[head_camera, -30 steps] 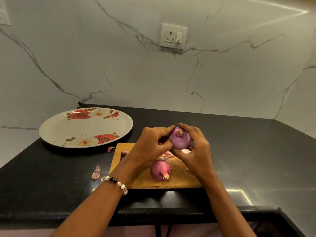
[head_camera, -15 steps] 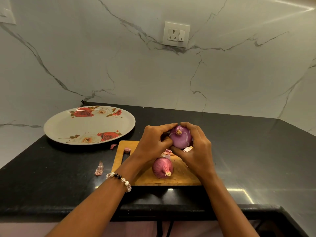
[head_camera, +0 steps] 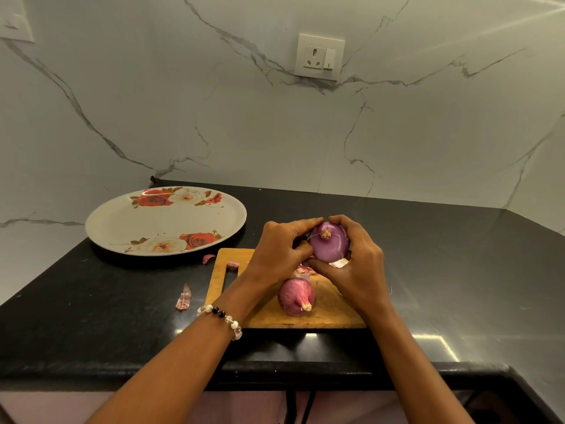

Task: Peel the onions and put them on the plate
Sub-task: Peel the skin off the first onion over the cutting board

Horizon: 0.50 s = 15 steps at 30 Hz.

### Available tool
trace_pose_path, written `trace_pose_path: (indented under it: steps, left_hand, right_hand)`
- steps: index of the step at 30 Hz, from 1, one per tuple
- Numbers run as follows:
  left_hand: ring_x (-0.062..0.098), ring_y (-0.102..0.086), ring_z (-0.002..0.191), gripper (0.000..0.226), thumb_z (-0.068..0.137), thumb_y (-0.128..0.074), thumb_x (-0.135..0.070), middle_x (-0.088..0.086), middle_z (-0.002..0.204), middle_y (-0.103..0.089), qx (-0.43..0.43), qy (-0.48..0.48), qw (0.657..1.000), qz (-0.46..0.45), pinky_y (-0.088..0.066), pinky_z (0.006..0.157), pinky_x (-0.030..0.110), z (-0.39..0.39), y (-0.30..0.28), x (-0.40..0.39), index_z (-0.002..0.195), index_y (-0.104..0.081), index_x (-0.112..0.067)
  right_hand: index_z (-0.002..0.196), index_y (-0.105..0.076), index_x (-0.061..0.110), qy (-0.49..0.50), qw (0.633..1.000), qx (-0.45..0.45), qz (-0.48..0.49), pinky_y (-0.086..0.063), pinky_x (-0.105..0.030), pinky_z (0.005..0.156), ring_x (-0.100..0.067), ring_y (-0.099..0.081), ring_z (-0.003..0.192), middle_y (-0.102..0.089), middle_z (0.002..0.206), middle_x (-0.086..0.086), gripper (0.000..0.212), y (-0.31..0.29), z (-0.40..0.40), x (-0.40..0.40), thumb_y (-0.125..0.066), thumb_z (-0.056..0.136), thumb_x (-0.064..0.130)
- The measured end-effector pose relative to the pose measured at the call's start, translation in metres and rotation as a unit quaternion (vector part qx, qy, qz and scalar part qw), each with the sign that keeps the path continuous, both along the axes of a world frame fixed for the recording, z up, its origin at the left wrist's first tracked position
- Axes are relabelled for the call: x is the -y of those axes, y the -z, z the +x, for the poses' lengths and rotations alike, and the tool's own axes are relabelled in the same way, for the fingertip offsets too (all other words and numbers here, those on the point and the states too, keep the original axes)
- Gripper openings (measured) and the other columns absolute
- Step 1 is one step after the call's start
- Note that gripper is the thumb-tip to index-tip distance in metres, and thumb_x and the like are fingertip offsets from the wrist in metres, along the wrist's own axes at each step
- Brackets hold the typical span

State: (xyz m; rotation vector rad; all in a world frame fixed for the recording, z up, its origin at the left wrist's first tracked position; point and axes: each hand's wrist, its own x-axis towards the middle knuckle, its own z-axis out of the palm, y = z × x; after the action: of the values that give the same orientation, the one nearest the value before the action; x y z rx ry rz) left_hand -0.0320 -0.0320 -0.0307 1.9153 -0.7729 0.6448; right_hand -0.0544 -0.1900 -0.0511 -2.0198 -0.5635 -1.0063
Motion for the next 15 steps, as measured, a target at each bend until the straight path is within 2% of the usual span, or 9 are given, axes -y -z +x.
trace_pose_path:
  steps: [5,8,13,15]
  left_hand:
    - [0.005,-0.057,0.103,0.042,0.086,-0.066,-0.004,0.01,0.118,-0.066,-0.012,-0.003,1.0,-0.023,-0.043,0.084,0.003,-0.0005,-0.0001,0.0004,0.126,-0.056,-0.005]
    - [0.005,-0.058,0.101,0.04,0.085,-0.066,-0.005,0.009,0.115,-0.067,-0.01,-0.002,1.0,-0.028,-0.044,0.083,0.003,-0.0013,-0.001,0.0013,0.124,-0.058,-0.005]
    - [0.005,-0.063,0.092,0.03,0.085,-0.065,0.0,0.01,0.105,-0.071,-0.017,-0.016,0.998,-0.065,-0.047,0.077,0.005,-0.0004,-0.0048,-0.0033,0.115,-0.065,-0.003]
    - [0.004,-0.063,0.089,0.028,0.086,-0.064,0.0,0.008,0.104,-0.071,-0.015,-0.014,0.998,-0.062,-0.047,0.077,0.005,-0.0009,-0.0052,-0.0033,0.114,-0.066,-0.004]
  right_hand:
    - [0.128,-0.051,0.017,-0.001,1.0,-0.008,0.004,-0.053,-0.017,0.09,-0.011,-0.058,0.107,-0.055,0.121,0.006,0.073,-0.0001,-0.0006,0.0003,-0.077,0.07,0.052]
    - [0.127,-0.048,0.022,0.0,1.0,-0.012,0.011,-0.051,-0.012,0.09,-0.003,-0.058,0.103,-0.055,0.12,0.007,0.073,-0.0009,-0.0009,0.0002,-0.076,0.069,0.055]
    - [0.125,-0.05,0.019,-0.005,0.999,-0.032,0.025,-0.051,-0.011,0.089,-0.002,-0.059,0.104,-0.058,0.117,0.005,0.071,-0.0016,-0.0035,-0.0005,-0.084,0.066,0.041]
    - [0.125,-0.05,0.02,-0.003,0.999,-0.032,0.025,-0.052,-0.013,0.088,-0.002,-0.059,0.105,-0.058,0.116,0.006,0.072,-0.0025,-0.0039,-0.0001,-0.085,0.066,0.041]
